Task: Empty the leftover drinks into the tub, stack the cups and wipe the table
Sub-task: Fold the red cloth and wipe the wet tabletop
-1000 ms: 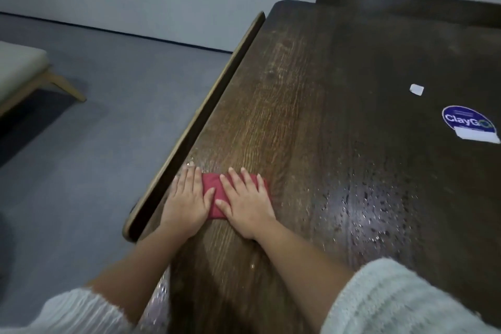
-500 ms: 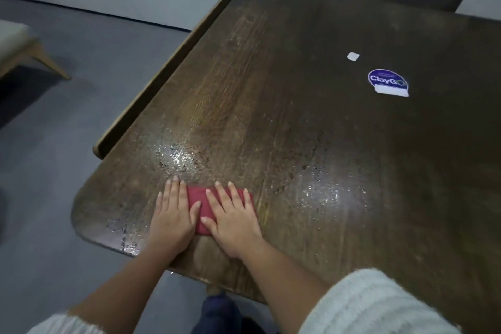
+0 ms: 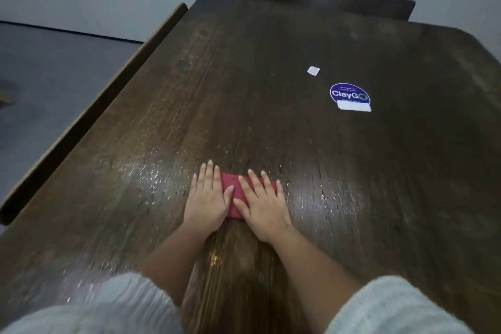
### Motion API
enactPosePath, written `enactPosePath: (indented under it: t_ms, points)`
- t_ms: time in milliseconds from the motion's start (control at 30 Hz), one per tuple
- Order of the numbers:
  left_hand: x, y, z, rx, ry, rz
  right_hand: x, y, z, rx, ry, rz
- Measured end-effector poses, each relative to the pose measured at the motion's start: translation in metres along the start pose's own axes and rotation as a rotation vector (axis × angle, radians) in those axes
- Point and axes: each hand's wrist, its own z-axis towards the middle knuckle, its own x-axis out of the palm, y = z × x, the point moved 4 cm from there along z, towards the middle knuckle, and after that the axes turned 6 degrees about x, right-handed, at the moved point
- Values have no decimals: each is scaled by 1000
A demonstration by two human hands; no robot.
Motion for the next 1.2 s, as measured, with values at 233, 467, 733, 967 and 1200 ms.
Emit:
enactPosePath:
  t_ms: [233,467,733,967,1200]
  points:
    - [2,-8,171,23,17,44,-41,-63,150,69,-68,-62]
    - [7,-17,348,82,67,79,-87,-128,298,100,-138,-74]
    - [12,-26,422,93,99,70,-104,-164,359,118,-142,-60]
    - [15,-47,322,117,118,80,-82,-148,256,114,-103,-23]
    - [19,-80,139,117,145,71,-38,-119,79,110,-37,-17]
